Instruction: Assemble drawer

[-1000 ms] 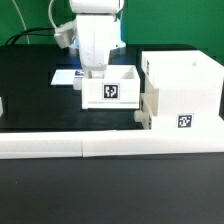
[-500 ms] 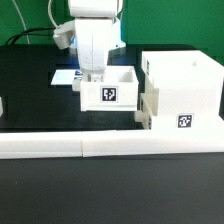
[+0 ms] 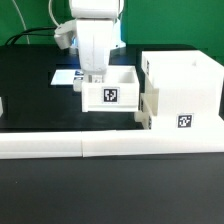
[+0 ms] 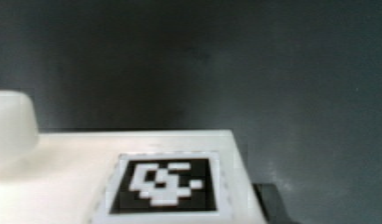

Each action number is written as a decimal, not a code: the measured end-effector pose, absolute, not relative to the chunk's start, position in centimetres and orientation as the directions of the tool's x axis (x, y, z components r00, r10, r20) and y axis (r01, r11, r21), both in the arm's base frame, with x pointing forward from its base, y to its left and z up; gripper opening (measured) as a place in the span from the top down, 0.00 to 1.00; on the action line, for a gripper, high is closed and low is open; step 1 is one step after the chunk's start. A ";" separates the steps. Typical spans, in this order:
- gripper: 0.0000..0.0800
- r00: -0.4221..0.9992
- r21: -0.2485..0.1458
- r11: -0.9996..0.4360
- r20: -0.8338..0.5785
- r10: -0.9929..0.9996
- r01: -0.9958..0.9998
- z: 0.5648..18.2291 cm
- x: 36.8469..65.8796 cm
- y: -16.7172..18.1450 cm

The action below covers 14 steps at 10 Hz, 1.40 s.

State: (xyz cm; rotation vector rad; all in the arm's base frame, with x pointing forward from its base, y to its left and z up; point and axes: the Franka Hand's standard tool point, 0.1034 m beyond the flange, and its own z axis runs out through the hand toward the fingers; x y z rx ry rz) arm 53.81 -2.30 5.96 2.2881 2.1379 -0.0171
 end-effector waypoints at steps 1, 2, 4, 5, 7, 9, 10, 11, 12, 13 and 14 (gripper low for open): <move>0.95 0.063 -0.002 -0.063 -0.012 0.998 0.998 5.7 54.1 -1.9; 0.95 0.052 -0.001 -0.052 -0.009 0.999 0.999 5.6 54.5 -1.9; 0.95 0.056 -0.001 -0.056 -0.009 0.998 0.998 5.4 54.5 -2.2; 0.95 0.056 -0.002 -0.056 -0.009 0.998 0.998 5.4 54.5 -2.2; 0.95 0.041 0.002 -0.041 -0.009 0.999 0.999 5.4 54.5 -1.7; 0.95 0.055 0.031 -0.055 -0.014 0.998 0.998 5.9 55.1 -1.1; 0.95 0.059 0.021 -0.059 -0.016 0.998 0.998 6.0 55.0 -1.2; 0.95 0.060 0.019 -0.059 -0.016 0.998 0.998 5.8 54.9 -1.3; 0.95 0.060 0.018 -0.060 -0.016 0.998 0.998 5.8 54.9 -1.3; 0.95 0.058 0.016 -0.058 -0.016 0.998 0.998 5.7 54.8 -1.3; 0.95 0.054 0.013 -0.054 -0.016 0.998 0.998 5.6 54.7 -1.1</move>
Offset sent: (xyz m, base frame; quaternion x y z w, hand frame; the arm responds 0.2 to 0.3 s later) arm 0.0000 0.0000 0.0000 0.0000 0.0000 0.0000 1.0000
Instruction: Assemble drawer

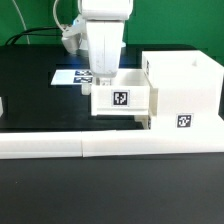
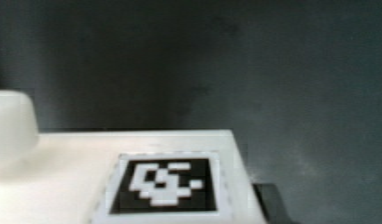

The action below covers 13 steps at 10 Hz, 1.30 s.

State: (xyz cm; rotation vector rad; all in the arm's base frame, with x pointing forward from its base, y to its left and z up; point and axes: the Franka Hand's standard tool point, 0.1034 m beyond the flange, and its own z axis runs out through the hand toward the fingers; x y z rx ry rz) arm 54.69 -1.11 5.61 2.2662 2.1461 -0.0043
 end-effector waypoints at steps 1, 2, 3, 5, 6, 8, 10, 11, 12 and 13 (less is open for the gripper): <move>0.95 0.042 0.013 -0.042 -0.020 0.999 0.999 5.6 54.7 -0.9; 0.95 0.035 0.010 -0.035 -0.022 0.999 0.999 5.6 54.6 -0.8; 0.95 0.031 0.007 -0.031 -0.023 0.999 1.000 5.6 54.6 -0.6; 0.95 0.028 0.007 -0.028 -0.025 0.999 1.000 5.6 54.6 -0.7; 0.95 0.028 0.007 -0.028 -0.025 0.999 1.000 5.6 54.6 -0.7; 0.95 0.024 0.007 -0.024 -0.025 0.999 1.000 5.6 54.6 -0.6; 0.95 0.013 0.008 -0.013 -0.030 0.999 1.000 5.6 54.7 -0.5; 0.95 0.014 0.005 -0.013 -0.031 0.999 1.000 5.6 54.8 -0.5; 0.95 0.018 0.001 -0.018 -0.031 0.999 1.000 5.6 54.8 -0.5; 0.95 0.018 0.003 -0.018 -0.030 0.999 1.000 5.5 54.9 -0.4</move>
Offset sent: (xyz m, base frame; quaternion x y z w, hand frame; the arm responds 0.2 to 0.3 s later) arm 0.0073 0.0050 0.0037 -0.0164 -0.0324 -0.0634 0.9973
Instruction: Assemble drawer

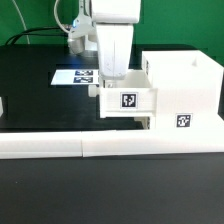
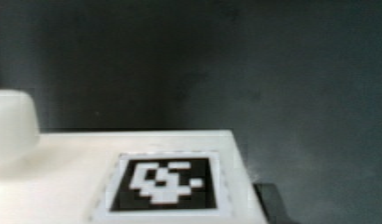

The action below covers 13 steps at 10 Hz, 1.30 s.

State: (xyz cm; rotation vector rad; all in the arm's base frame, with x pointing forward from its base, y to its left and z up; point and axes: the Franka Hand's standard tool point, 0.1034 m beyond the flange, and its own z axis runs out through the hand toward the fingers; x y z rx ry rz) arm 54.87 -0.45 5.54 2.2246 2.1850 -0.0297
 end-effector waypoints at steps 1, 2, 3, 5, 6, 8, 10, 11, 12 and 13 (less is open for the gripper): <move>0.95 0.019 0.003 -0.019 -0.030 0.999 1.000 5.5 54.9 -0.5; 0.95 0.019 0.003 -0.019 -0.030 0.999 1.000 5.5 54.9 -0.5; 0.95 0.017 0.003 -0.017 -0.030 0.999 1.000 5.5 54.9 -0.4; 0.95 0.003 0.006 -0.003 -0.029 1.000 1.000 5.7 55.0 0.3; 0.95 -0.002 0.006 0.002 -0.028 1.000 1.000 5.7 55.0 0.4; 0.95 0.001 0.006 -0.001 -0.028 1.000 1.000 5.6 55.0 0.2; 0.95 0.002 0.006 -0.002 -0.028 1.000 1.000 5.6 55.0 0.3; 0.95 -0.006 0.006 0.007 -0.026 1.000 1.000 5.7 55.0 0.9; 0.95 -0.018 0.003 0.019 -0.025 1.000 1.000 5.7 55.2 1.4; 0.95 -0.022 0.001 0.023 -0.026 0.999 1.000 5.7 55.3 1.5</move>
Offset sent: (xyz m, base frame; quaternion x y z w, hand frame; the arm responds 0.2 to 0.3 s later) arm 0.0050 0.0170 0.0044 -0.0075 -0.0111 -0.0400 0.9991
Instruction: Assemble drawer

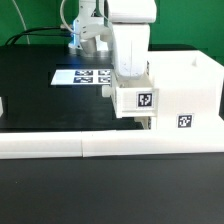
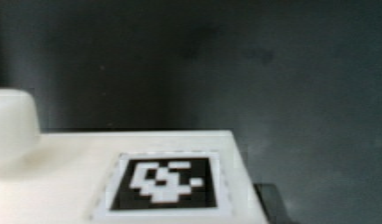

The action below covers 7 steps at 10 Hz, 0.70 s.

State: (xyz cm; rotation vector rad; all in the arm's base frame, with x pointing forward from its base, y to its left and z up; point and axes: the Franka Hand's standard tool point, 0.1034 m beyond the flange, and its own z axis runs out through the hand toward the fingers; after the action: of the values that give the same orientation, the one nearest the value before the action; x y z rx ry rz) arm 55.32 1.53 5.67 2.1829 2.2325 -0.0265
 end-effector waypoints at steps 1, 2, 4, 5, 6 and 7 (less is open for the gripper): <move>0.95 -0.020 0.002 0.020 -0.025 0.999 1.000 5.7 55.3 1.4; 0.95 -0.019 0.002 0.019 -0.025 0.999 1.000 5.7 55.3 1.4; 0.60 -0.007 0.009 0.008 -0.026 1.000 1.000 6.1 55.5 1.7; 0.60 0.000 0.010 0.001 -0.027 1.000 1.000 6.7 55.6 1.8; 0.38 0.006 0.009 -0.006 -0.031 0.999 1.000 7.7 55.7 1.9; 0.25 0.007 0.004 -0.007 -0.036 0.999 1.000 8.7 55.7 1.8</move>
Offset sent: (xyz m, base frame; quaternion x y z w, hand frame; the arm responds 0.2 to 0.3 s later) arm -0.0001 0.0044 0.0134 0.0006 -0.0143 0.0022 0.9999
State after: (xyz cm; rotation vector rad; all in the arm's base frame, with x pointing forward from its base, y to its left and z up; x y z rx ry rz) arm 55.70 1.75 8.67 2.2088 2.1931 -0.0354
